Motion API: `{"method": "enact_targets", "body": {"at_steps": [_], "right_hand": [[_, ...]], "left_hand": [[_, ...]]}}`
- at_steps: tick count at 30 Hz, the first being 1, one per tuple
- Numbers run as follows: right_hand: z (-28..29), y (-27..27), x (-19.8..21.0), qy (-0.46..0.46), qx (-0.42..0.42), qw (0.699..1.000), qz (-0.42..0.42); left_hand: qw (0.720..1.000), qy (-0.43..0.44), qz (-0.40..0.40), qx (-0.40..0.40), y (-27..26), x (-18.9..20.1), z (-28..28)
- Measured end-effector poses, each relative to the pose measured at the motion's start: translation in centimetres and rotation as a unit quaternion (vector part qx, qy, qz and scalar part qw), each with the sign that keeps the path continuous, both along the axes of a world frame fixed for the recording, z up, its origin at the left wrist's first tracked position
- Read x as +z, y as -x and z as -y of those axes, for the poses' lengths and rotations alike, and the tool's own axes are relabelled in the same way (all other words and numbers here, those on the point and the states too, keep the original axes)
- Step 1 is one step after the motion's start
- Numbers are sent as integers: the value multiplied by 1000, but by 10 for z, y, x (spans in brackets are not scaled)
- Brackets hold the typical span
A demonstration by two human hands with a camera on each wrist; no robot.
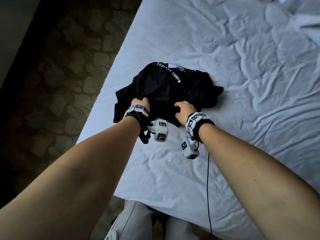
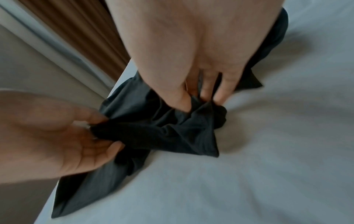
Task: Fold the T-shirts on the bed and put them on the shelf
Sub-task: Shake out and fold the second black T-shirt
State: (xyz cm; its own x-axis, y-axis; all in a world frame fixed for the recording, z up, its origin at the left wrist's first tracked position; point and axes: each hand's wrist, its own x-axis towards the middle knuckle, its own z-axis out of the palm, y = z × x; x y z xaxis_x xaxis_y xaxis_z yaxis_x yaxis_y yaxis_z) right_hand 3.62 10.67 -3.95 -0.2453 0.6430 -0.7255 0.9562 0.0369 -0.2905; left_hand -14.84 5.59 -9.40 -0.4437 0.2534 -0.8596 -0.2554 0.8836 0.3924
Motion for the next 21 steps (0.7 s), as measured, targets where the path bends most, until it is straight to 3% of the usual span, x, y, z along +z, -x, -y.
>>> {"method": "enact_targets", "body": {"at_steps": [5, 7, 10, 13, 17, 21], "right_hand": [[-5, -2, 21, -24, -135, 989, -48], [-10, -3, 35, -12, -138, 989, -56], [-13, -8, 63, -1, -126, 989, -76], [-14, -15, 93, -17, -141, 984, -103], [-15, -31, 137, -8, -140, 980, -139], [-12, -54, 187, 19, -131, 974, -186]], "left_hand": [[998, -16, 12, 55, -2, 28, 5], [997, -31, -3, 64, -5, 40, 1], [998, -55, -21, 25, -12, 87, -7], [997, -71, 6, -8, -20, 119, -12], [993, -107, 46, -21, -28, 125, -24], [983, -170, 46, -44, -54, 203, -33]]}}
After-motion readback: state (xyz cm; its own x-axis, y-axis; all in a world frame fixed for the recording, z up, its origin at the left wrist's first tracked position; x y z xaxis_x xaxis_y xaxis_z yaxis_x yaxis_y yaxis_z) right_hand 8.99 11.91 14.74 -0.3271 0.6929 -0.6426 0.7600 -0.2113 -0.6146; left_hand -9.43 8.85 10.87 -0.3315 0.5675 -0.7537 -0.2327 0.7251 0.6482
